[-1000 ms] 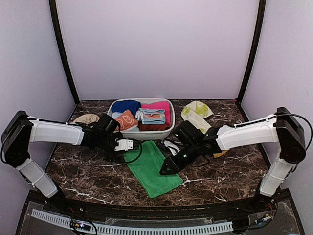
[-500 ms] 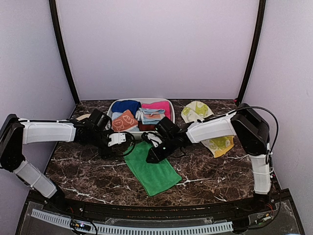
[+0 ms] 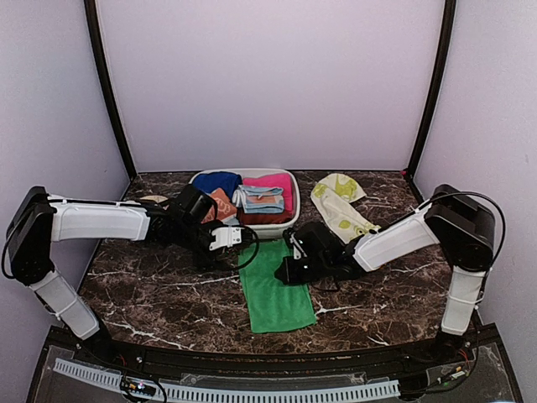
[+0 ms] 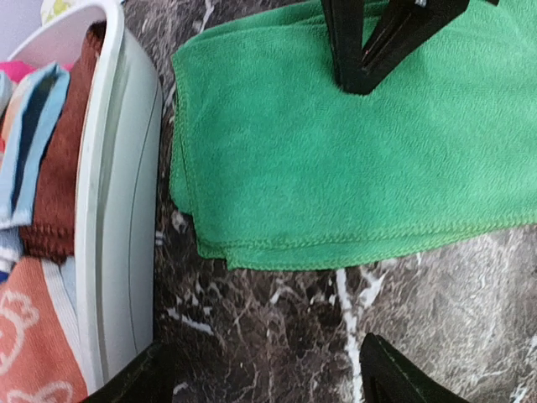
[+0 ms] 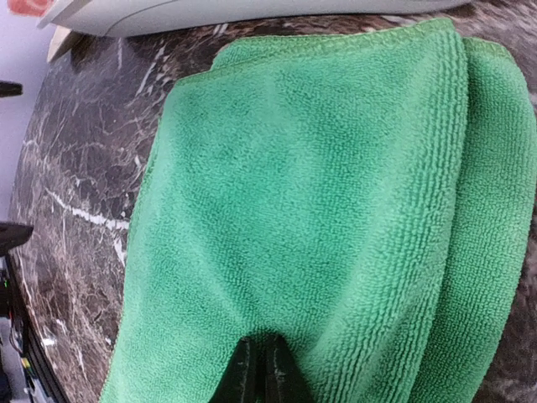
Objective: Roll the towels
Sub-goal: Rotate the towel at the center of the board.
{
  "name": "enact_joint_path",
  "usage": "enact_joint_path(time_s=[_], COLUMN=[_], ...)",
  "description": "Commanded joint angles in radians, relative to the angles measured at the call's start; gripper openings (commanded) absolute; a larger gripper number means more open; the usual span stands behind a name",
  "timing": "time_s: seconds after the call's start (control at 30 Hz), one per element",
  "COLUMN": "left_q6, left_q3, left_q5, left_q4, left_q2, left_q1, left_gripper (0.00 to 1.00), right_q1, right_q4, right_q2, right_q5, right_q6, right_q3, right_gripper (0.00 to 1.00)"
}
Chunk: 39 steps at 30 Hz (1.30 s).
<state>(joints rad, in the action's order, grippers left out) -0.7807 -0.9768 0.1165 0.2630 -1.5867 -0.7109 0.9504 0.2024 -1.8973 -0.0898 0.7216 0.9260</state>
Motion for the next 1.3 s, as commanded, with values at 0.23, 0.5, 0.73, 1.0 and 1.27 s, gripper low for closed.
enact_joint_path(time_s=[0.23, 0.5, 0.73, 1.0, 1.27], left_q6=[0.101, 0.100, 0.068, 0.019, -0.004], left_q3=[-0.176, -0.127, -0.073, 0.040, 0.076], left_q5=[0.096, 0.128, 0.121, -0.030, -0.011], left_q4=[0.197, 0.167, 0.105, 0.042, 0.084], left_q2=[-0.056, -0.118, -0.176, -0.207, -0.084], left_q1=[-0.242, -0.353, -0.407, -0.356, -0.259], left_gripper=[0.76, 0.70, 0.64, 0.61, 0.67], right_q1=[0.018, -0.091, -0.162, -0.184, -0.185], right_q4=[-0.145, -0.249, -0.204, -0.129, -0.181], right_q2=[0.063, 0.048, -0.062, -0.094, -0.079], right_q5=[0.073, -0.100, -0.155, -0.163, -0.124], right_q6=[0.175, 0.034, 0.020, 0.027, -0.040], right_q3=[-0.031, 0.097, 0.090, 0.037, 0.117], right_gripper=[0.16, 0.20, 0.18, 0.18, 0.18])
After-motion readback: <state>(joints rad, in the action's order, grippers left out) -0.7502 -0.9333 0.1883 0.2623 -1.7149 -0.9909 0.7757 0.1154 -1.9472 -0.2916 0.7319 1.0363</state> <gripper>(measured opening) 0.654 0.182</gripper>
